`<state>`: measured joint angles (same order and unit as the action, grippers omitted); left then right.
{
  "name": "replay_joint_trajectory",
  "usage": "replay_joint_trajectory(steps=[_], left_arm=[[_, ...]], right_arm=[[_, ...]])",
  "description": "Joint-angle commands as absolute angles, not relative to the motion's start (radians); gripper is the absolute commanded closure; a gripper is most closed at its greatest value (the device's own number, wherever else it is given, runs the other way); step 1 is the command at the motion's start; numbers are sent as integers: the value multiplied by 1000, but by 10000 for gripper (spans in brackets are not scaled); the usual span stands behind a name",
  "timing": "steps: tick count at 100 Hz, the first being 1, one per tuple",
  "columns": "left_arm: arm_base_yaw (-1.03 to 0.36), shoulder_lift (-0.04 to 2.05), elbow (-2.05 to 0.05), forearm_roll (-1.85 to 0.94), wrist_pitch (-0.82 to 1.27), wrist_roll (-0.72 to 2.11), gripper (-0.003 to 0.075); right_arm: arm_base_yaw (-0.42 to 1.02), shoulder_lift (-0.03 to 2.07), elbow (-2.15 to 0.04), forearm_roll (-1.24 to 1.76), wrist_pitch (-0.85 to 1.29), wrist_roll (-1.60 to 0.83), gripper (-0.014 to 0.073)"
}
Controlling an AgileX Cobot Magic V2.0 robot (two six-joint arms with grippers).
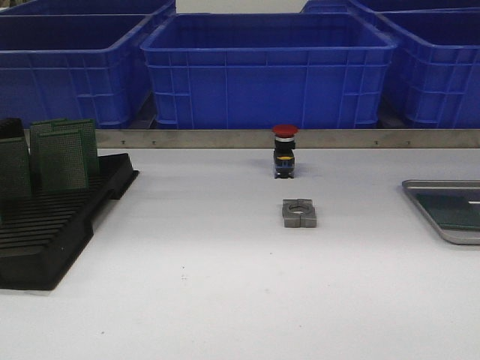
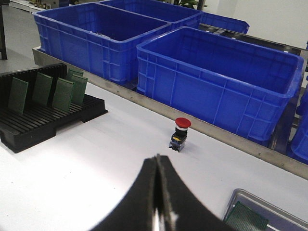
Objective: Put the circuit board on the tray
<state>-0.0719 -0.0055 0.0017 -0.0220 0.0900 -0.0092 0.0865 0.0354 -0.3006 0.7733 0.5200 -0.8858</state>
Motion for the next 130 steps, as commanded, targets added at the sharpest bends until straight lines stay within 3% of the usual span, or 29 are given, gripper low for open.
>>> replay_joint_trajectory(steps=[1,25,49,58,77,87,98,130], left_arm=[[-69,-36,49,-21,14,-18,741],[-69,-36,49,-21,14,-18,741],[-69,-36,49,-21,14,-18,741],[-69,-36,49,-21,14,-18,741],[-69,-36,49,-21,14,-18,741],[-69,-36,49,-21,14,-18,741],[-69,-36,49,-21,14,-18,741],[-69,-36,49,-21,14,-18,741]], right_arm=[[88,51,-324,799,467,-891,655],[88,51,-323,799,412,-891,655],[87,51,-243,794,14,-872,655],[87,51,-179,667,-146,-724,655],[59,44,8,151,-369,-180,655],[4,-21,17,25,-150,-7,655],[-45,-36,17,-7,0,18,655],[-67,-37,17,-16,13,17,655]])
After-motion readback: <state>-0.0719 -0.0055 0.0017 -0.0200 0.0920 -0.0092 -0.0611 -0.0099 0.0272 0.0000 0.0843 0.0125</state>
